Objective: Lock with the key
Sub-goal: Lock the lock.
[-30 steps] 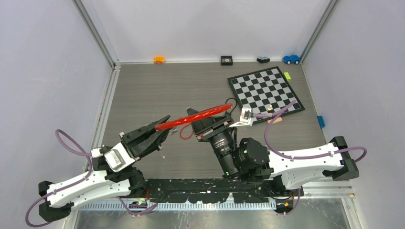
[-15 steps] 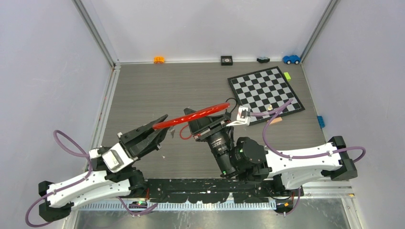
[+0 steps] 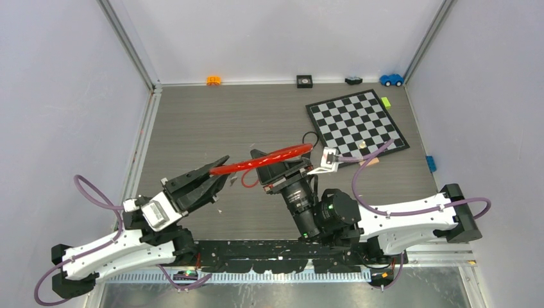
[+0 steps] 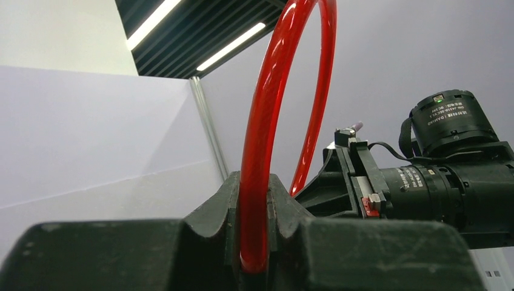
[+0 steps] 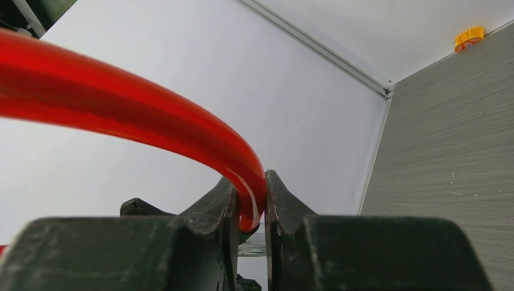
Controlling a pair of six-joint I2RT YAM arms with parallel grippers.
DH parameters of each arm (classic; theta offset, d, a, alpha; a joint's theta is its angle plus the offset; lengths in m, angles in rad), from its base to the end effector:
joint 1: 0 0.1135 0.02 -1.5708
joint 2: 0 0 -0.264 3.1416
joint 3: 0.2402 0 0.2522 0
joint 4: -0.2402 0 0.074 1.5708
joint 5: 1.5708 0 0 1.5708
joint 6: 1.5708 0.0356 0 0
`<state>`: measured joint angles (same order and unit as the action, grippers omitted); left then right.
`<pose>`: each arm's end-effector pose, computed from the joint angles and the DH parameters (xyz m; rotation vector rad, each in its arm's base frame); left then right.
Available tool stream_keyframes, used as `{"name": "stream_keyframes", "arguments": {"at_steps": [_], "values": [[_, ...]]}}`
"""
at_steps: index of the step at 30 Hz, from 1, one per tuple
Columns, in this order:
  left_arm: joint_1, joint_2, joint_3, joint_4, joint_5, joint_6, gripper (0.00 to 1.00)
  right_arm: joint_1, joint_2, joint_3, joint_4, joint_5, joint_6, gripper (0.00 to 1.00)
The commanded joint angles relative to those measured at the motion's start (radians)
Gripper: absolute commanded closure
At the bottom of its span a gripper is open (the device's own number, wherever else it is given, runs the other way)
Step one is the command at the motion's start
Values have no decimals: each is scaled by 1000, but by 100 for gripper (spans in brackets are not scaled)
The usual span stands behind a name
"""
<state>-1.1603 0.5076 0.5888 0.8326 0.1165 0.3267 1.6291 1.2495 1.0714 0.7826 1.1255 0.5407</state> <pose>0.0343 -0.0891 0.4081 0.5434 0.4198 -0.8400 0.0168 0.2633 0.4304 0.4715 1.3638 1.2834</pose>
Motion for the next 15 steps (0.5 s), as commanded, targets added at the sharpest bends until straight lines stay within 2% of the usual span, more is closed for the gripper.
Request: {"name": "stream_keyframes", "arguments": {"at_steps": [1, 6, 15], "values": [[-1, -23, 23, 34, 5, 19, 100, 15, -46, -43, 129, 20, -135, 87], [-2, -16, 31, -2, 33, 15, 100, 15, -62, -52, 229, 20, -227, 85], [-2, 10, 27, 37, 15, 6, 100, 15, -20, -37, 252, -4, -225, 83]]}}
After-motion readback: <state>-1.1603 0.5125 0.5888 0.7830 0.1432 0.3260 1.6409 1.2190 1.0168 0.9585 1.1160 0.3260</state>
